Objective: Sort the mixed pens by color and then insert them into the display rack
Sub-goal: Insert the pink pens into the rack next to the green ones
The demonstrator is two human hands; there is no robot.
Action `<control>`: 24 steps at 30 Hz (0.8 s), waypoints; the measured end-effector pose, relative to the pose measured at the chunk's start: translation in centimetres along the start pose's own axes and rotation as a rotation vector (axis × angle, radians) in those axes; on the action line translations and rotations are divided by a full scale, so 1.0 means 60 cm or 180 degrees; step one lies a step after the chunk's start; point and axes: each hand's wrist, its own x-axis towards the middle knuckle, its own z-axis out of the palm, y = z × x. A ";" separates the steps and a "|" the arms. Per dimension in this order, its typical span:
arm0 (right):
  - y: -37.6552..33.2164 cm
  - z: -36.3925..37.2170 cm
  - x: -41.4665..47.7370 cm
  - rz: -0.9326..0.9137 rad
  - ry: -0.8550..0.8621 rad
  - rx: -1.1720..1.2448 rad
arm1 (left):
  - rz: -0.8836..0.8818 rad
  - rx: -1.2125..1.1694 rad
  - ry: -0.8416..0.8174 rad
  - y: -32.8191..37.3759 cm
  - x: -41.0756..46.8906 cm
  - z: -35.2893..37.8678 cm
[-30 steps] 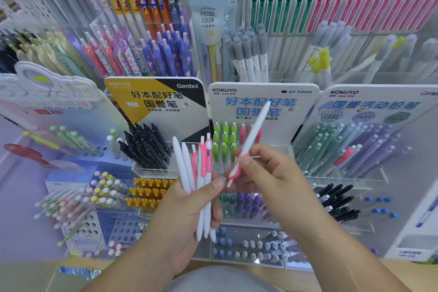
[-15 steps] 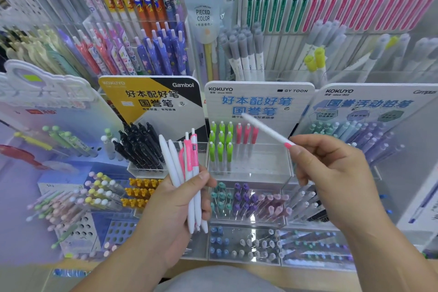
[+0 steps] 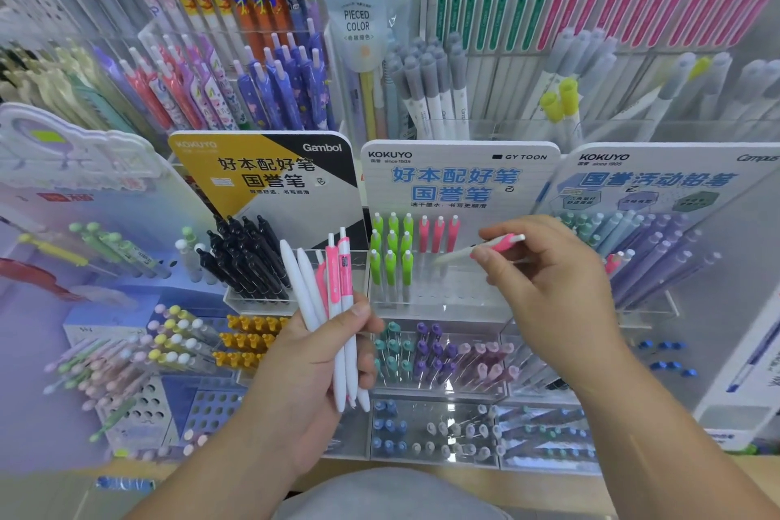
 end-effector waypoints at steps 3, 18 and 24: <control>0.002 0.014 0.007 -0.0277 0.0009 -0.0284 | 0.0013 -0.0050 -0.0002 0.000 0.001 -0.005; 0.006 0.081 0.011 -0.0753 0.0033 -0.0667 | 0.0039 -0.0205 -0.0055 -0.011 0.003 -0.027; 0.030 0.100 0.013 -0.0934 0.0014 -0.0962 | -0.0006 -0.0139 -0.0064 -0.014 0.002 -0.030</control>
